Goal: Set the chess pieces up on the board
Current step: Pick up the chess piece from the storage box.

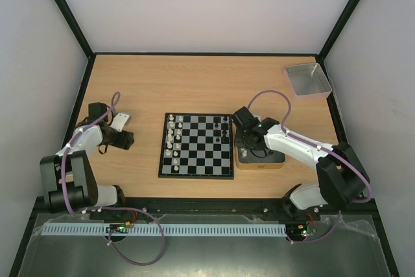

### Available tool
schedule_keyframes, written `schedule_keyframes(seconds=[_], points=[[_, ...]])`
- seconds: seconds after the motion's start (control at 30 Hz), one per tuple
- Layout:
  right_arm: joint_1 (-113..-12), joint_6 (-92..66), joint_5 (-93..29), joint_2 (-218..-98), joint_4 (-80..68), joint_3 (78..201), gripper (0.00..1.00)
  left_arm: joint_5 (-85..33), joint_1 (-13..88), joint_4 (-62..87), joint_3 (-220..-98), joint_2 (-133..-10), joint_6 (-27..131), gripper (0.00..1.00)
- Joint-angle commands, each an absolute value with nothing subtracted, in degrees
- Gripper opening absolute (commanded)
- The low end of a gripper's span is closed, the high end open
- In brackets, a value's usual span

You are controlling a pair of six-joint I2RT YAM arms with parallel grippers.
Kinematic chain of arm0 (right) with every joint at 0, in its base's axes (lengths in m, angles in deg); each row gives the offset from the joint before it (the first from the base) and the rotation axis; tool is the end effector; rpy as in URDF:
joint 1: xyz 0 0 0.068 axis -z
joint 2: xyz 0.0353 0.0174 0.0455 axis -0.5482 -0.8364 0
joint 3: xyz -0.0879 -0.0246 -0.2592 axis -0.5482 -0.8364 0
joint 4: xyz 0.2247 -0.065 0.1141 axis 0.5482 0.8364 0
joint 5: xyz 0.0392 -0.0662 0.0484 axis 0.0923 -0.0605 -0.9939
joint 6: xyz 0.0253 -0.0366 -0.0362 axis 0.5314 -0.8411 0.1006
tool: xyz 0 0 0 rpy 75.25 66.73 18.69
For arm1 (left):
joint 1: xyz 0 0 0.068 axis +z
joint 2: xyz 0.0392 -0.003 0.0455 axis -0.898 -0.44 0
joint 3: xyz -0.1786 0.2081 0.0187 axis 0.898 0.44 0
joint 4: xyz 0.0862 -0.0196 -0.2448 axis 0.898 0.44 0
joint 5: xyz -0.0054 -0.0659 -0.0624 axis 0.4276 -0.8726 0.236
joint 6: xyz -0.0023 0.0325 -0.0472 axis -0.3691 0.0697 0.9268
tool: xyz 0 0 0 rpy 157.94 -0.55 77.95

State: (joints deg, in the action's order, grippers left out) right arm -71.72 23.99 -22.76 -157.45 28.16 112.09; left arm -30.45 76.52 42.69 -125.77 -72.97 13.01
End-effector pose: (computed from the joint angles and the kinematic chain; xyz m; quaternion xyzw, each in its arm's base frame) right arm 0.2032 0.1601 0.1914 0.0495 0.9789 0.1202 0.1577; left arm 0.2307 0.0424 0.1650 0.1477 0.9613 -0.0337 0.2299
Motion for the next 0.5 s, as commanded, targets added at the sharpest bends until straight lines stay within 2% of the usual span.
schedule_keyframes(seconds=[0.0,0.47], points=[[-71.6,23.5,-23.5,-156.2,26.4,110.1,0.2,-30.1,75.8,43.7,-127.3,-73.6,14.1,0.76],[-71.4,22.7,-24.1,-159.4,22.6,109.0,0.15,-29.7,74.2,42.9,-127.3,-74.0,15.5,0.76]])
